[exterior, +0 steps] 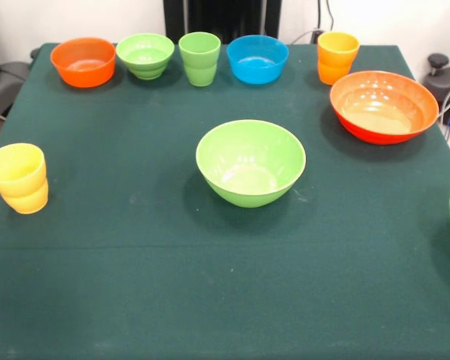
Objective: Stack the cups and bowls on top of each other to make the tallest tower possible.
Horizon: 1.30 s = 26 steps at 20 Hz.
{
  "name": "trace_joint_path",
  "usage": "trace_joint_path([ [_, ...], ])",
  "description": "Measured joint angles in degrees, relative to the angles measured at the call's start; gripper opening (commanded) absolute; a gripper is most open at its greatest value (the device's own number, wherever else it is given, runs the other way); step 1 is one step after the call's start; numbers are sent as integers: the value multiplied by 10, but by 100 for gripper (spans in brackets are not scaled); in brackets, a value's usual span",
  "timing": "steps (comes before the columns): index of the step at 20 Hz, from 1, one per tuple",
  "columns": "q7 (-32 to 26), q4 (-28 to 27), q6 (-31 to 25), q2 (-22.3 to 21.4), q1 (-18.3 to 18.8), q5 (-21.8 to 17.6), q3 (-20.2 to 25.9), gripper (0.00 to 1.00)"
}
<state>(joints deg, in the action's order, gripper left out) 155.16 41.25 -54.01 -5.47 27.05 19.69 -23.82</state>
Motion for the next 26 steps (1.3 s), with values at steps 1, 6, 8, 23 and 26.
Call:
trace_joint_path([
  [1,0,-7,0,7,0,0,0,100],
  [6,0,-14,0,19,0,0,0,100],
  [8,0,-14,0,22,0,0,0,100],
  [23,0,-14,31,44,1,0,0,100],
  [26,0,-14,40,45,1,0,0,100],
])
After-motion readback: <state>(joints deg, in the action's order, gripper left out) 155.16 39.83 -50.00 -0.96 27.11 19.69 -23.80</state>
